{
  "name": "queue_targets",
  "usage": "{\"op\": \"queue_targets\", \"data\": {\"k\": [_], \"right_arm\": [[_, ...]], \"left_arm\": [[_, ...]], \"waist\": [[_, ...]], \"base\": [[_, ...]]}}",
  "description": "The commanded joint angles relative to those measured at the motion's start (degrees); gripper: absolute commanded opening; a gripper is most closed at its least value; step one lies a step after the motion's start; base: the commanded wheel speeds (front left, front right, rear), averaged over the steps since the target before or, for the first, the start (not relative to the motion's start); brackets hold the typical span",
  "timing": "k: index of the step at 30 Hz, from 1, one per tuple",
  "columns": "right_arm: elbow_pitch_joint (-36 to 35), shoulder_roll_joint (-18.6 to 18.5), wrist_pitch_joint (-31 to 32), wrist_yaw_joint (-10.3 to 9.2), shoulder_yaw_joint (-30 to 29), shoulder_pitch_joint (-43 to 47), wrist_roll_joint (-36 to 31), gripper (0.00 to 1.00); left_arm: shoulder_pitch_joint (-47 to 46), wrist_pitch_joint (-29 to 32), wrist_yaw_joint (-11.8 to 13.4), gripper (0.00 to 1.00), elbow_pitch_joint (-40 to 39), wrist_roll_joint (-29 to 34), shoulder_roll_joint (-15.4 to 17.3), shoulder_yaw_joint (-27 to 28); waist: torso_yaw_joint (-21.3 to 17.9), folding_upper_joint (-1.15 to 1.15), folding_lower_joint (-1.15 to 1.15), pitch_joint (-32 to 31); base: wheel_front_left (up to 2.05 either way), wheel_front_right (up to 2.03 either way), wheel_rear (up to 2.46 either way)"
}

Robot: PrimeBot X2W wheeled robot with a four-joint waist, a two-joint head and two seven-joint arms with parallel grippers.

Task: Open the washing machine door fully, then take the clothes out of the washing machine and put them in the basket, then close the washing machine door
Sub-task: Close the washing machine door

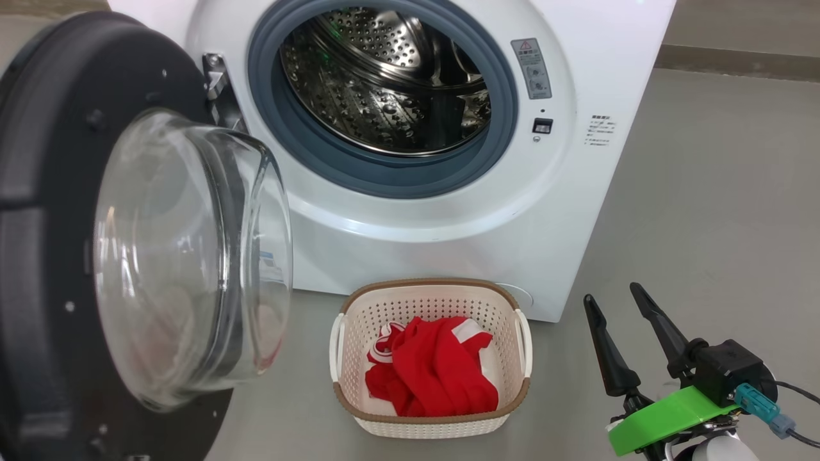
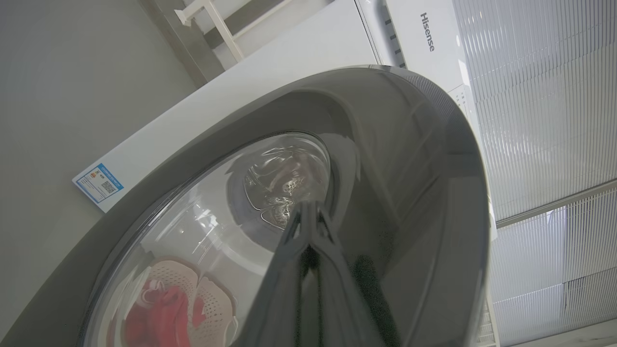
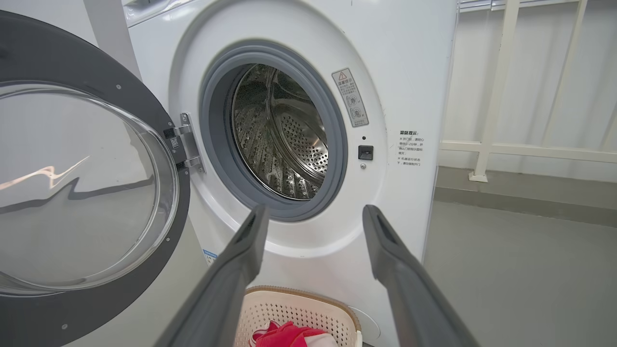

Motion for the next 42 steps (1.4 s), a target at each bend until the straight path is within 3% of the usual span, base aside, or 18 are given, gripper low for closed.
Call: {"op": "queue_targets", "data": {"k": [1, 9, 22, 42], "right_arm": [[-1.2, 0.0, -0.4, 0.36, 1.6, -1.3, 0.0, 1.00], [-1.1, 0.2, -0.4, 0.36, 1.7, -1.1, 0.1, 1.00], [-0.8, 0.4, -0.4, 0.36, 1.8, -1.5, 0.4, 1.00], [-1.0, 0.4, -0.4, 0.36, 1.5, -1.6, 0.3, 1.00]], "left_arm": [[0.8, 0.9, 0.5, 0.00, -3.1, -0.3, 0.5, -0.8], [5.0, 2.0, 3.0, 0.00, -10.8, -2.5, -2.6, -5.1], [11.9, -3.0, 6.4, 0.00, -18.2, -8.6, -2.9, -14.4], [15.7, -7.1, 7.7, 0.00, -20.4, -11.9, -2.9, -18.3]], "waist": [[-0.4, 0.00, 0.00, -0.3], [-2.0, 0.00, 0.00, -0.5], [-5.6, 0.00, 0.00, 0.3], [-10.8, 0.00, 0.00, 0.4]], "base": [[0.00, 0.00, 0.00], [0.00, 0.00, 0.00], [0.00, 0.00, 0.00], [0.00, 0.00, 0.00]]}}
